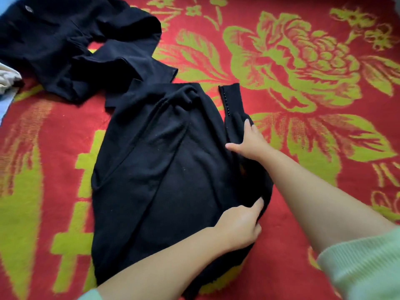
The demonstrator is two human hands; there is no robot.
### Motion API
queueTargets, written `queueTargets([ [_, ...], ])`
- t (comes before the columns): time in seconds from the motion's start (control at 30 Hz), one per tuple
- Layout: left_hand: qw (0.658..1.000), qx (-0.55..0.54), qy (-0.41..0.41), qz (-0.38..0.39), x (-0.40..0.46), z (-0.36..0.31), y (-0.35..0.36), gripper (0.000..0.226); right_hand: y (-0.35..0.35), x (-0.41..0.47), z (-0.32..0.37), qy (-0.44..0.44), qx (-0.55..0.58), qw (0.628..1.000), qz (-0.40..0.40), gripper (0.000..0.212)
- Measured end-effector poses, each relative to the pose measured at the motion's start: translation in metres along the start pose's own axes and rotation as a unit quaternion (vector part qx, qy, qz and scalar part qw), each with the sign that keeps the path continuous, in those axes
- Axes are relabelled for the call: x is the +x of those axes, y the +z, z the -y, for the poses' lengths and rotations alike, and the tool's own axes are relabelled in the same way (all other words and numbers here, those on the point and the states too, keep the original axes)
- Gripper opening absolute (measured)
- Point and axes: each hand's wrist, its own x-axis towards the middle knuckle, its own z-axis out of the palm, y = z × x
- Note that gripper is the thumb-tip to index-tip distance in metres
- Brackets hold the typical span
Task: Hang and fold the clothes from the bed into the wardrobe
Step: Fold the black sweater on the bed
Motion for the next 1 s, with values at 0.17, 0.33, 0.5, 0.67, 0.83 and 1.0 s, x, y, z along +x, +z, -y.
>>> queueTargets([
  [0.17, 0.998, -0.057, 0.004, 0.024, -0.002, -0.001, -0.004, 0.062, 0.012, 0.003, -0.011, 0.018, -0.101, 0.992, -0.072, 0.052],
  [0.33, 0.989, -0.148, -0.006, 0.030, -0.009, 0.015, -0.016, 0.071, -0.020, 0.003, -0.016, 0.073, 0.434, 0.872, -0.214, 0.027],
  [0.5, 0.980, -0.199, 0.008, 0.014, -0.019, 0.016, -0.022, 0.070, -0.050, -0.037, -0.028, 0.116, 0.798, 0.575, -0.140, 0.012],
  [0.67, 0.973, -0.230, 0.011, -0.004, -0.040, 0.029, -0.023, 0.072, -0.052, -0.051, 0.013, -0.012, 0.844, 0.525, -0.110, 0.016],
  [0.83, 0.966, -0.236, -0.098, -0.048, -0.069, 0.079, -0.011, 0.063, 0.006, -0.031, 0.104, -0.207, 0.314, 0.919, -0.117, 0.044],
  [1.0, 0.949, -0.189, -0.245, -0.059, -0.102, 0.134, -0.006, 0.039, 0.083, -0.040, 0.108, -0.104, -0.126, 0.970, 0.179, 0.053],
])
